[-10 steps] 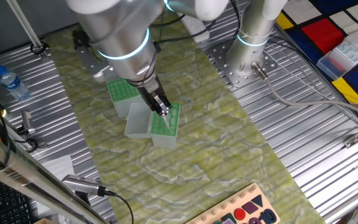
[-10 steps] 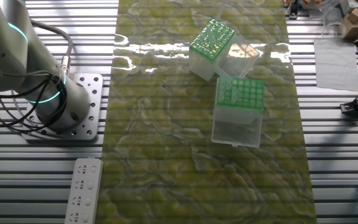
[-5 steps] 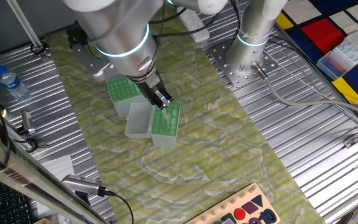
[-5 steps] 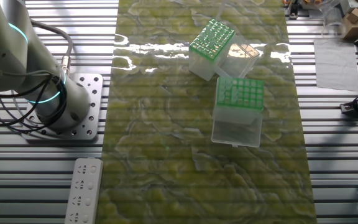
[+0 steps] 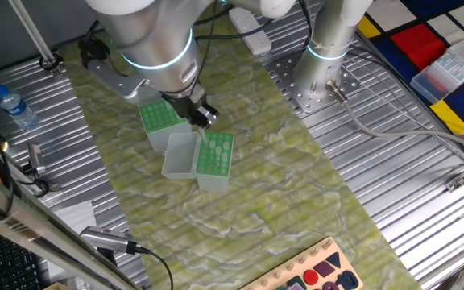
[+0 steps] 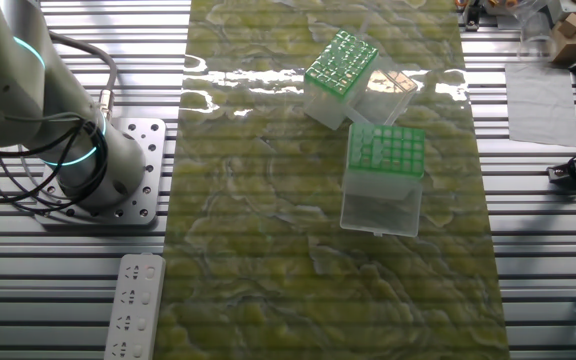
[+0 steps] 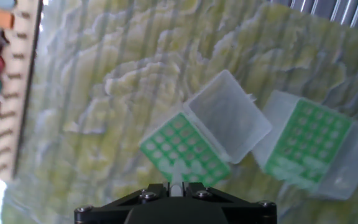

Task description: Transfer all large pipette tips from one holder to another

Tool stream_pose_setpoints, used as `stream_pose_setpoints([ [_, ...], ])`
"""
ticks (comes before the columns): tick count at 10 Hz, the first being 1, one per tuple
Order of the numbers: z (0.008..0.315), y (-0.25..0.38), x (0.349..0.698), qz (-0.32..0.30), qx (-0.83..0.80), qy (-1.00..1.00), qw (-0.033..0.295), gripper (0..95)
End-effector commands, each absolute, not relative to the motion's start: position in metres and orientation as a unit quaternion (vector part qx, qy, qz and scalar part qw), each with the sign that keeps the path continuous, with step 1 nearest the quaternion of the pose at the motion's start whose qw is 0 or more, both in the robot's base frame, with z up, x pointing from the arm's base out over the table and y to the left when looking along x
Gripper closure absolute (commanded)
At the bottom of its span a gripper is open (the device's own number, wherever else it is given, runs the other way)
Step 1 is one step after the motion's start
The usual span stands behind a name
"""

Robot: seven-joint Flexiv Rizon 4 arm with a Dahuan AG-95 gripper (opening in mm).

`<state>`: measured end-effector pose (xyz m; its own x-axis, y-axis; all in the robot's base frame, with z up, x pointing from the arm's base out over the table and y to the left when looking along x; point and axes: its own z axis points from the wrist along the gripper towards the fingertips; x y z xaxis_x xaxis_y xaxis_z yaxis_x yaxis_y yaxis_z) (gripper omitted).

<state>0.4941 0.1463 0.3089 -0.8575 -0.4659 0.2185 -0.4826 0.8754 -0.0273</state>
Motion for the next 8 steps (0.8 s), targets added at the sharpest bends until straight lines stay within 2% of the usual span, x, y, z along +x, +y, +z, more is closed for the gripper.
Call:
stream_pose_setpoints([
  [1,0.307,0.119,0.5,0.093,0.354,-0.925,0.1,95.0],
  [8,0.292,0.097,0.509,0.156,0.466,-0.866,0.087,95.0],
])
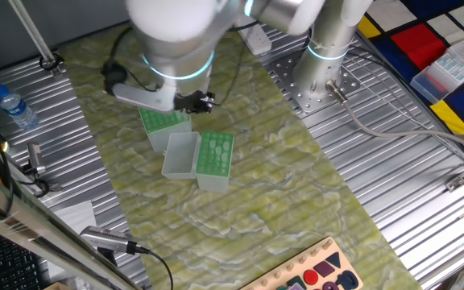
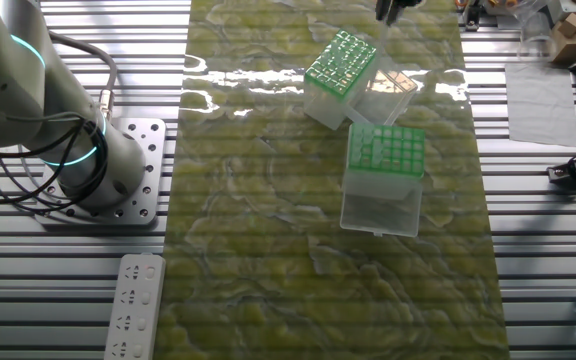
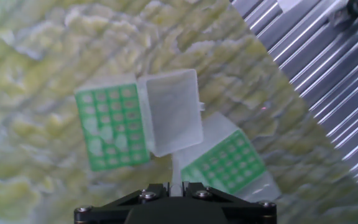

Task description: Transfer all large pipette tips from one holder to another

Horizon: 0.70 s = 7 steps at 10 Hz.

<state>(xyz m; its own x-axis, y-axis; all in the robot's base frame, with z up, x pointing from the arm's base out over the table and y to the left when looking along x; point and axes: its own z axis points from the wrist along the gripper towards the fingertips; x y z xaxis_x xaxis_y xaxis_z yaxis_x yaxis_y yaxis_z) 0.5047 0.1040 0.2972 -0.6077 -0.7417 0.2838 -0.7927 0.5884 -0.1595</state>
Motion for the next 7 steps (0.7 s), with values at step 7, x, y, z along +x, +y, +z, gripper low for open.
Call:
stream_pose_setpoints([
  [7,0.277,0.086,0.519,0.163,0.493,-0.85,0.091,95.0],
])
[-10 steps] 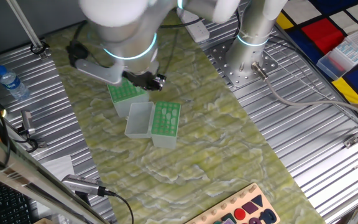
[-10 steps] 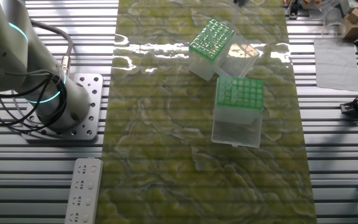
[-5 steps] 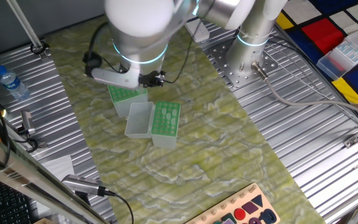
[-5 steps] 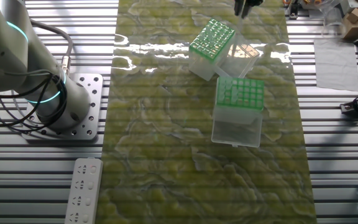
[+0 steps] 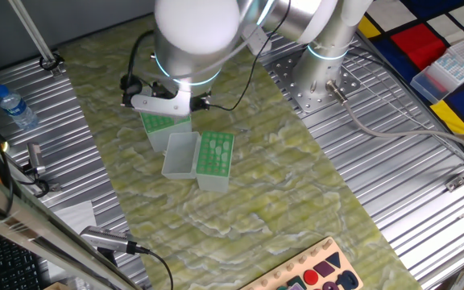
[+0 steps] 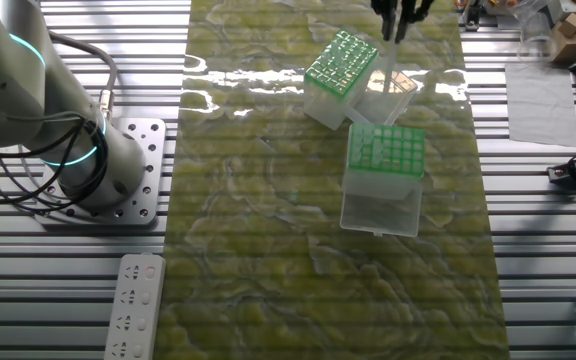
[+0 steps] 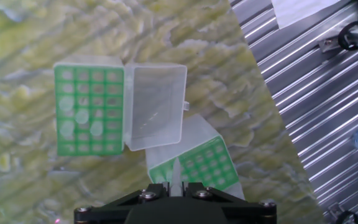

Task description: Transfer all large pipette tips from one holder to another

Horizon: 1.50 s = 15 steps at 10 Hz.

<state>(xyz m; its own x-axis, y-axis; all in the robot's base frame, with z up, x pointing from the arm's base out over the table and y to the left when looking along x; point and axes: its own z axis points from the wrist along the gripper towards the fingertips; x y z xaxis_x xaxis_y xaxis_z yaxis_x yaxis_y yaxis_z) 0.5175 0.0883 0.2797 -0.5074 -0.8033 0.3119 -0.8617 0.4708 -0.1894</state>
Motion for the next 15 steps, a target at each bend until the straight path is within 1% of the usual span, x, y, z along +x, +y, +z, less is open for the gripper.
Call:
stream_pose_setpoints([
  [1,0.277,0.086,0.519,0.165,0.496,-0.847,0.095,95.0],
  [3,0.277,0.086,0.519,0.174,0.505,-0.839,0.108,95.0],
  [12,0.276,0.083,0.512,0.184,0.523,-0.823,0.12,95.0],
  [15,0.273,0.079,0.508,0.186,0.527,-0.82,0.118,95.0],
])
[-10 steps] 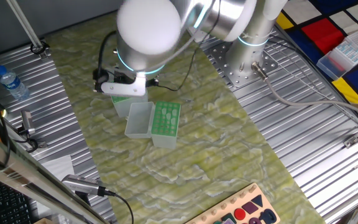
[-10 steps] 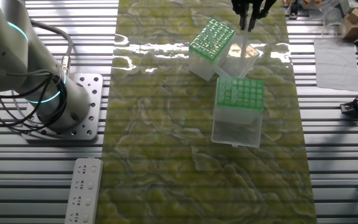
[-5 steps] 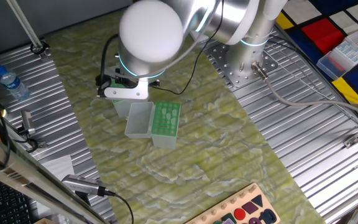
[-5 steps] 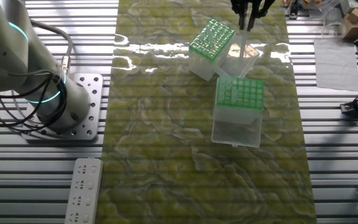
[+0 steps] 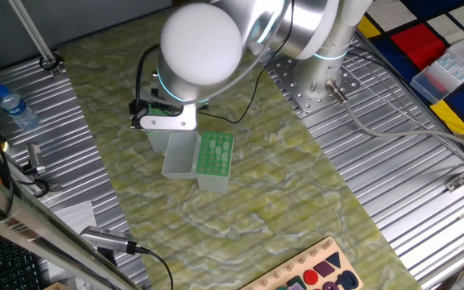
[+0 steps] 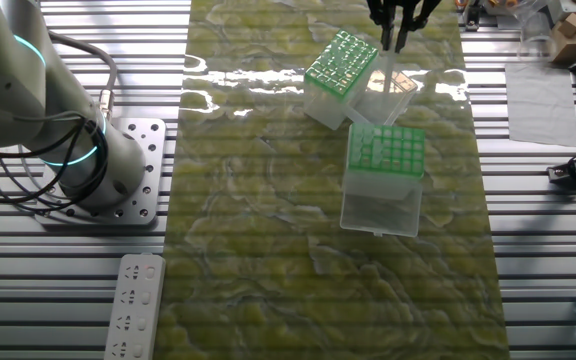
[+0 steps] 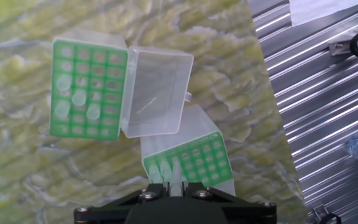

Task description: Transfer all large pipette tips from one holder to another

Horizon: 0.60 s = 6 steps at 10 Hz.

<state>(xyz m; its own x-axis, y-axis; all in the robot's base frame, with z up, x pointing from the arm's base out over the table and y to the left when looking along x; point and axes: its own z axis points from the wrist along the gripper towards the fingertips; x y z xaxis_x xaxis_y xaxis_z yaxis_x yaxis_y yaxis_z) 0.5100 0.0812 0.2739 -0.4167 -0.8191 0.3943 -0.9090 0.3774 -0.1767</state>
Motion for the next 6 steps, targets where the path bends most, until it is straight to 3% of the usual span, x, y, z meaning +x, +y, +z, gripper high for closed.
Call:
stream_pose_setpoints([
  [1,0.272,0.0779,0.5073,0.187,0.528,-0.82,0.117,95.0],
  [6,0.2684,0.0739,0.503,0.182,0.524,-0.825,0.111,95.0],
])
